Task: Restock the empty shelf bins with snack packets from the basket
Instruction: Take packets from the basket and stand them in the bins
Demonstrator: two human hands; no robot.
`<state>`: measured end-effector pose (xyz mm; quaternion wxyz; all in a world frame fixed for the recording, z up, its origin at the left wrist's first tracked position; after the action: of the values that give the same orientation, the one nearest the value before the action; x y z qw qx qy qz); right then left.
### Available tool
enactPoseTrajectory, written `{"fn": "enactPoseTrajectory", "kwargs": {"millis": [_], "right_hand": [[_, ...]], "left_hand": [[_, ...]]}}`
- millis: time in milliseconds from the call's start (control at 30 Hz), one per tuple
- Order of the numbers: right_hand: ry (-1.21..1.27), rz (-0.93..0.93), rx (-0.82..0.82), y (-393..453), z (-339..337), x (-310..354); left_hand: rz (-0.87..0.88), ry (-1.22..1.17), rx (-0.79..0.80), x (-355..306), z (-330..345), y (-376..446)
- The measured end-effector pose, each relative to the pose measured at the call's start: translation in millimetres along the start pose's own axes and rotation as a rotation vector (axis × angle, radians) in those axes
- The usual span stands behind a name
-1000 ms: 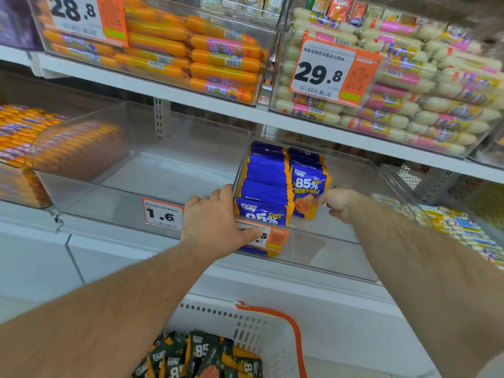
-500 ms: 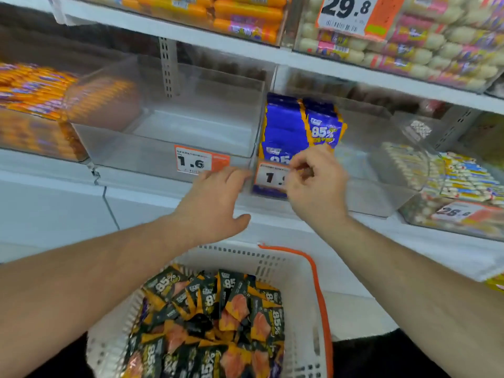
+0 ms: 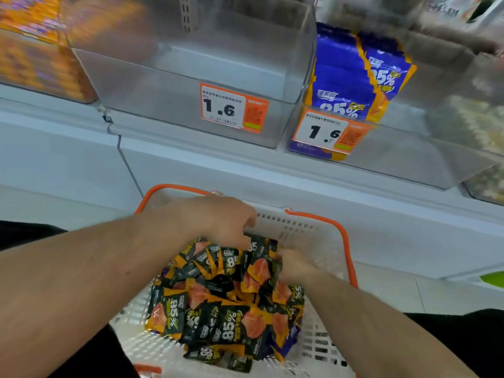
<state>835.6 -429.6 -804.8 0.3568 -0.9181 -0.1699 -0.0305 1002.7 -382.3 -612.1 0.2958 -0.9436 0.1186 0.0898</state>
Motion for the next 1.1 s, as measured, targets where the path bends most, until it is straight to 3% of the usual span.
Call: {"fn": "enactPoseTrajectory", "kwargs": {"millis": [300,467,600,733,833,900,1000,1100], "right_hand": [[-0.622,-0.248,0.141,1,18,23],[-0.787,-0.363,0.143,-34,-28,46],[-0.469,-0.33,0.061,-63,-103,46],[0.402,-0.246,0.063,-99,-150,28],[0.874,-0.26,0.122,-126,-160,29],[0.977,-0.253,0.14,-133,-157,30],[0.91,-0.245,0.122,-141,-159,35],[0.768,-0.26,-0.058,-157,-181,44]], "left_hand": [[-0.034,-0.005,0.072,0,3,1],[-0.05,-0.078,0.088,1,2,-1],[-0.083,-0.191,0.083,4,2,-4],[-0.078,-0.333,0.029,1,-7,-10],[-0.039,-0.567,-0.16,4,-20,-10],[-0.054,-0.78,-0.303,8,-32,-16],[-0.038,-1.07,-0.44,9,-46,-27],[-0.01,-1.152,-0.586,16,-65,-43]]}}
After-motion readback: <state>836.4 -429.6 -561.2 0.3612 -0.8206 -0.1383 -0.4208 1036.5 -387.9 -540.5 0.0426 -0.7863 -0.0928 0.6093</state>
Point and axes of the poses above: each hand's wrist, its own y-axis towards the middle knuckle, its own z-axis out of the palm, x = y × z, the point moved 7 cm from there along y, towards the middle knuckle
